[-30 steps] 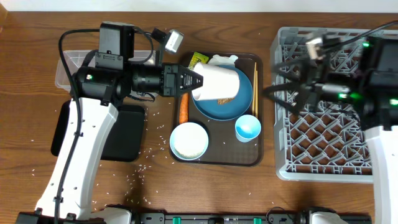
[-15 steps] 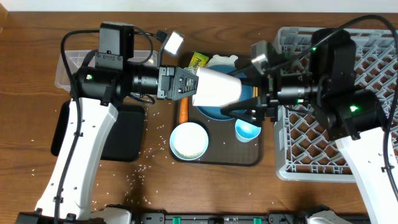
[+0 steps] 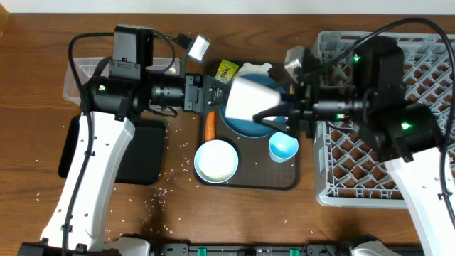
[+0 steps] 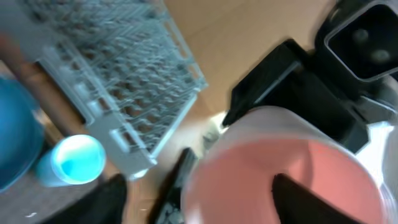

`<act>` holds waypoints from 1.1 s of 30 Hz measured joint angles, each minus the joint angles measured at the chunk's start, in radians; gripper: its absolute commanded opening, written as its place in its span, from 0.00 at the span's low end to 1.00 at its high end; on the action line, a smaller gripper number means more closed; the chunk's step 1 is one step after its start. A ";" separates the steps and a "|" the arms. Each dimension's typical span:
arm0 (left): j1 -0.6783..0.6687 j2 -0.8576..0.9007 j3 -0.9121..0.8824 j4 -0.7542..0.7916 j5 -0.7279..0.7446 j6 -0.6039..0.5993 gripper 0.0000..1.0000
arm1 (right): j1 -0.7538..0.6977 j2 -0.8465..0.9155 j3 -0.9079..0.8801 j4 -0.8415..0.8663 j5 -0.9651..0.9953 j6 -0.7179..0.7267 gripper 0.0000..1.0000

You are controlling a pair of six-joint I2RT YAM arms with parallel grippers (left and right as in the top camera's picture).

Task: Sort waste into correct bins and load items into the dishwasher rack
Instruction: 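Grasp the pink cup with the right gripper and release the left, then place the pink cup into the grey dish rack with the right gripper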

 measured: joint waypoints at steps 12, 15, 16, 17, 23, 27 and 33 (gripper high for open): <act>0.000 0.000 0.000 -0.001 -0.208 -0.003 0.89 | -0.473 -0.101 0.000 -0.280 0.525 0.220 0.58; 0.000 0.000 0.000 -0.001 -0.217 -0.003 0.89 | -0.620 -0.090 0.000 -0.322 0.618 0.264 0.57; 0.000 0.000 0.000 -0.002 -0.217 -0.003 0.90 | -0.674 -0.082 0.000 -0.333 0.651 0.281 0.57; 0.000 0.000 0.000 -0.002 -0.217 -0.004 0.90 | -0.716 -0.073 0.000 -0.343 0.682 0.298 0.57; 0.000 0.000 0.000 -0.008 -0.220 -0.004 0.90 | -0.901 0.035 0.002 -0.396 0.800 0.392 0.58; 0.000 0.000 0.000 -0.008 -0.220 -0.004 0.90 | -0.959 0.137 0.002 -0.423 0.824 0.431 0.57; 0.000 0.000 0.000 -0.016 -0.222 -0.004 0.90 | -0.990 0.272 0.002 -0.431 0.842 0.452 0.57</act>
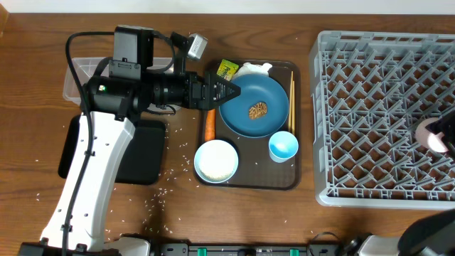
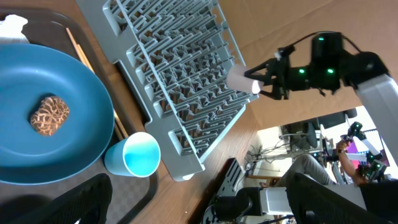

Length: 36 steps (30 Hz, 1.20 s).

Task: Sort waste into correct bins and load items into the dishwasher rack
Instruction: 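Place the pink cup into the grey dish rack with the right gripper, then reach the left gripper to the blue cup and grasp it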

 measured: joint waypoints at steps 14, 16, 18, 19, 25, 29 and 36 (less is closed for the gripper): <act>0.000 0.000 0.000 -0.008 -0.002 -0.001 0.78 | -0.017 0.139 0.001 0.058 -0.101 0.014 0.99; 0.000 0.000 0.000 -0.007 -0.004 0.008 0.78 | -0.016 0.120 0.001 0.052 -0.162 0.002 0.99; -0.001 0.000 0.000 -0.008 -0.019 0.013 0.78 | -0.015 0.078 0.001 0.045 -0.227 -0.019 0.99; -0.006 0.000 0.000 -0.011 -0.035 0.015 0.78 | -0.013 0.045 0.001 0.043 -0.256 -0.031 0.99; -0.116 0.000 0.000 -0.049 -0.248 0.023 0.78 | 0.078 -0.211 0.010 0.064 -0.356 -0.075 0.99; -0.269 0.006 0.000 -0.098 -0.527 0.024 0.78 | 0.155 -0.329 0.018 0.089 -0.391 -0.084 0.99; -0.475 0.135 0.000 -0.109 -0.834 0.019 0.75 | 0.170 -0.361 0.019 0.076 -0.352 -0.026 0.99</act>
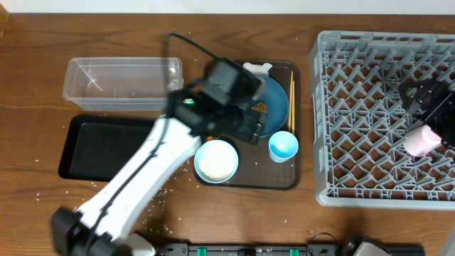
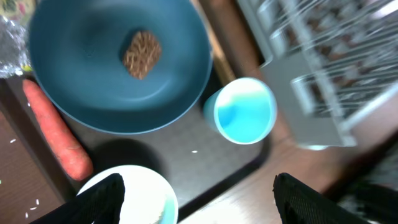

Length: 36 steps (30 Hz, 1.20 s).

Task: Sort waste into correct bins and load items into the dishwasher rack
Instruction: 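Reach the left gripper to the blue cup and grasp it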

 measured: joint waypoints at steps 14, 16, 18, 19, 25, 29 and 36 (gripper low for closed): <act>-0.159 0.275 0.000 0.093 -0.047 -0.034 0.55 | 0.000 0.005 0.000 -0.033 0.085 0.048 0.99; -0.165 0.286 0.000 0.100 -0.047 -0.041 0.50 | 0.000 0.005 0.000 -0.033 0.085 0.048 0.99; -0.171 0.295 0.000 0.107 -0.050 -0.042 0.49 | 0.000 0.005 0.000 -0.032 0.086 0.048 0.99; -0.172 0.302 0.000 0.110 -0.050 -0.042 0.49 | 0.000 0.005 0.000 -0.032 0.086 0.048 0.99; -0.183 0.375 0.000 0.114 -0.050 -0.055 0.25 | 0.000 0.005 0.000 -0.032 0.086 0.048 0.99; -0.184 0.401 0.000 0.113 -0.050 -0.055 0.06 | 0.000 0.005 0.000 -0.032 0.086 0.048 0.99; -0.184 0.387 0.000 0.039 -0.050 -0.053 0.06 | 0.000 0.005 0.000 -0.031 0.086 0.048 0.99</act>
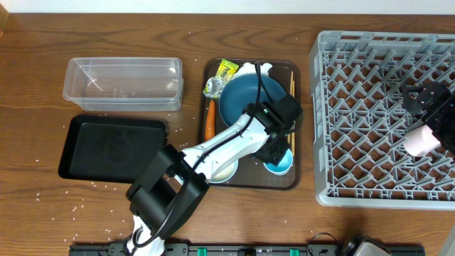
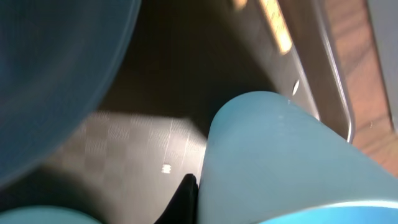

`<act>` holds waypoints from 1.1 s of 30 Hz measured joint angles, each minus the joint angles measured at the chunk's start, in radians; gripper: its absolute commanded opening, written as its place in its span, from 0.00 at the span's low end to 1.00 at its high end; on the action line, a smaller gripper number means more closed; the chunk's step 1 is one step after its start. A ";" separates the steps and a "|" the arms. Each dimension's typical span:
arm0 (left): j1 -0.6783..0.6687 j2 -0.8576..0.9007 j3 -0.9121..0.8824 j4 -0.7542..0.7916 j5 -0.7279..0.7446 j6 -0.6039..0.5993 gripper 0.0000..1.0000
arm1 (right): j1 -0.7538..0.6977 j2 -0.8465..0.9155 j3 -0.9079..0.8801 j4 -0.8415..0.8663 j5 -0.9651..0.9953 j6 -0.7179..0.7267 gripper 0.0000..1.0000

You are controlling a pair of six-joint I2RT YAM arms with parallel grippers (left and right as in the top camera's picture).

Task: Sort waste into correct bins and load items into the dishwasher rack
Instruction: 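Reach the left gripper to the blue cup and grasp it, then lift the blue cup and hand it to the right gripper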

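Note:
My left gripper (image 1: 279, 151) is down over the light blue cup (image 1: 282, 162) at the front right of the brown tray (image 1: 249, 181). In the left wrist view one black fingertip (image 2: 186, 193) presses the outer wall of the blue cup (image 2: 280, 149); the other finger is hidden. A blue plate (image 1: 242, 99) lies behind it. The arm partly covers a white bowl (image 1: 222, 171). My right gripper (image 1: 425, 107) is over the grey dishwasher rack (image 1: 355, 85), with a pink cup (image 1: 419, 140) lying right beside it.
A carrot (image 1: 209, 119), a foil ball (image 1: 212, 87), a yellow wrapper (image 1: 226, 69), a white napkin (image 1: 250, 67) and chopsticks (image 1: 290, 77) are on the tray. A clear bin (image 1: 122, 84) and a black bin (image 1: 114, 146) stand on the left. Rice grains are scattered on the table.
My left gripper was open above the plate and blue cup; now it is down at the cup with a finger against its wall. The right gripper and pink cup have not moved.
Both grippers met above the tray at the pink cup. Then the right gripper had the pink cup over the rack's right edge, and the left was open above the tray. Then the pink cup lay in the rack, and now the left gripper is at the blue cup.

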 measured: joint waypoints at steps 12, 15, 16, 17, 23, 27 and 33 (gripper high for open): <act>0.199 -0.408 0.089 -0.090 0.077 0.004 0.06 | 0.000 0.000 0.000 0.028 -0.121 -0.095 0.99; 0.372 -0.533 0.105 -0.039 0.224 0.011 0.06 | 0.005 0.000 0.000 0.050 -0.273 -0.187 0.95; 0.434 -0.565 0.108 -0.022 0.299 0.014 0.06 | 0.012 0.001 0.000 0.056 -0.337 -0.224 0.94; 0.482 -0.583 0.111 -0.010 0.370 0.017 0.06 | 0.026 0.001 0.000 0.060 -0.409 -0.265 0.93; 0.628 -0.589 0.112 0.053 0.808 0.027 0.06 | 0.179 0.002 0.000 0.098 -0.744 -0.449 0.94; 0.620 -0.581 0.112 0.087 0.986 0.027 0.06 | 0.340 0.002 0.000 0.191 -0.857 -0.512 0.95; 0.595 -0.581 0.112 0.109 1.132 0.026 0.06 | 0.566 0.002 0.000 0.369 -0.914 -0.545 0.99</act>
